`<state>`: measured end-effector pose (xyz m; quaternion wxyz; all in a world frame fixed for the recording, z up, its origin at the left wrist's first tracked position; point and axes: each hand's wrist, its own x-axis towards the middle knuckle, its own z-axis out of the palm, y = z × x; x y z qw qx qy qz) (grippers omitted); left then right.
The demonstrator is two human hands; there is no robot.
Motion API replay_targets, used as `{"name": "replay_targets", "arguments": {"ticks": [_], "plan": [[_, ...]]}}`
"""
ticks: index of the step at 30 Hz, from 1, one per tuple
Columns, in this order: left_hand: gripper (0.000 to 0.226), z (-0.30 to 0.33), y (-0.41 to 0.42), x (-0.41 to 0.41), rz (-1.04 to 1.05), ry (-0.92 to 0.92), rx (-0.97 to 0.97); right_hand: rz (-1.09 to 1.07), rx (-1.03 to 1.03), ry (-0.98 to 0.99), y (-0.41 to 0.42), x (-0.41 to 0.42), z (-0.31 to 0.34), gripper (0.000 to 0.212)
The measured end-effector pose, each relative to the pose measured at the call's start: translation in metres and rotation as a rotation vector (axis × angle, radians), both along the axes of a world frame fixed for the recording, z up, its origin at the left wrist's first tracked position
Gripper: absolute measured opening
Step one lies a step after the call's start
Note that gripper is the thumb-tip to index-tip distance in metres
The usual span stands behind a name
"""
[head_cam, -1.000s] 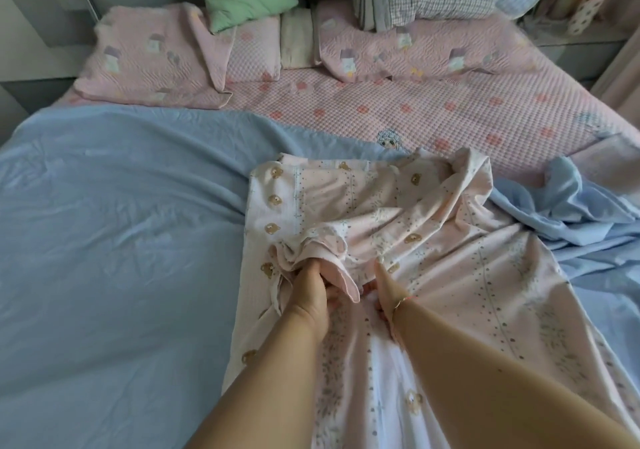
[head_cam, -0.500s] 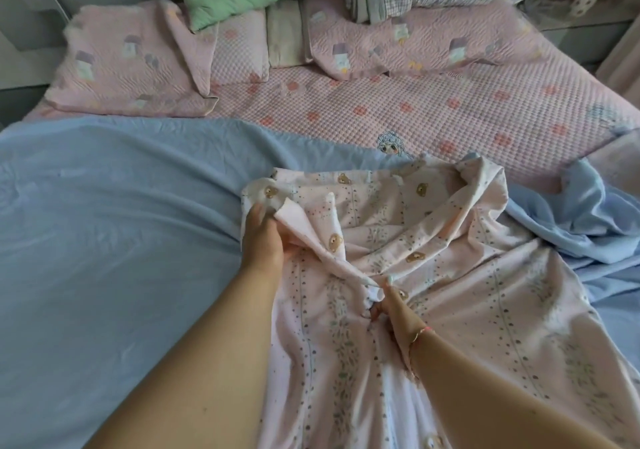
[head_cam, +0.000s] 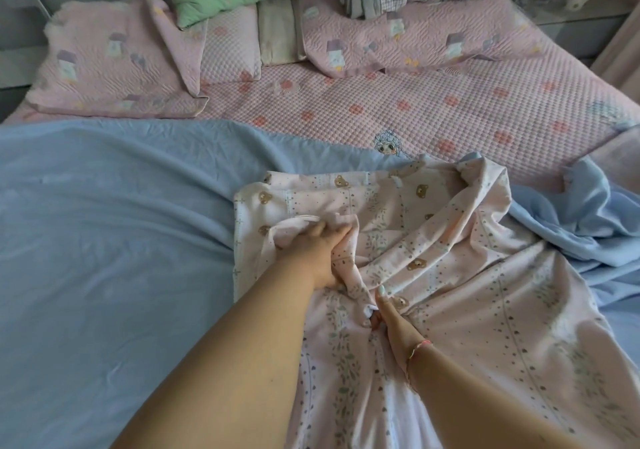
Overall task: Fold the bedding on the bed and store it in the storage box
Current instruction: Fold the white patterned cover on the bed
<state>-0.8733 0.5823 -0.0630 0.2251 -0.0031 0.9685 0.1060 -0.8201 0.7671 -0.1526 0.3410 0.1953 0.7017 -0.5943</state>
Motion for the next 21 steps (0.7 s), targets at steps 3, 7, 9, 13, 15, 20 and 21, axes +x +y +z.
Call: {"name": "replay_targets", "arguments": {"ticks": [3,7,9,13,15,20,21], "plan": [[0.067,-0.007,0.001,-0.002,0.039,0.087,-0.042,0.022,0.005,0.003,0.002,-0.001,0.003,0.07],[0.023,0.006,-0.007,-0.006,0.151,0.282,0.137,0.001,0.026,0.024,0.003,-0.001,0.002,0.07],[0.016,0.019,-0.012,-0.012,0.299,0.421,0.175,-0.02,-0.001,0.041,0.002,0.0,0.004,0.071],[0.025,0.034,-0.016,-0.027,0.977,0.696,0.469,-0.016,0.014,0.077,0.0,0.0,0.012,0.076],[0.045,0.024,0.005,-0.007,0.836,0.644,0.301,-0.028,0.017,0.074,-0.002,0.001,0.012,0.076],[0.07,-0.047,0.042,0.064,0.226,0.453,-0.007,0.098,0.068,0.154,0.003,0.006,0.011,0.073],[0.07,-0.059,0.038,0.067,0.216,0.401,-0.046,0.157,0.172,0.186,0.0,0.007,0.025,0.07]]}}
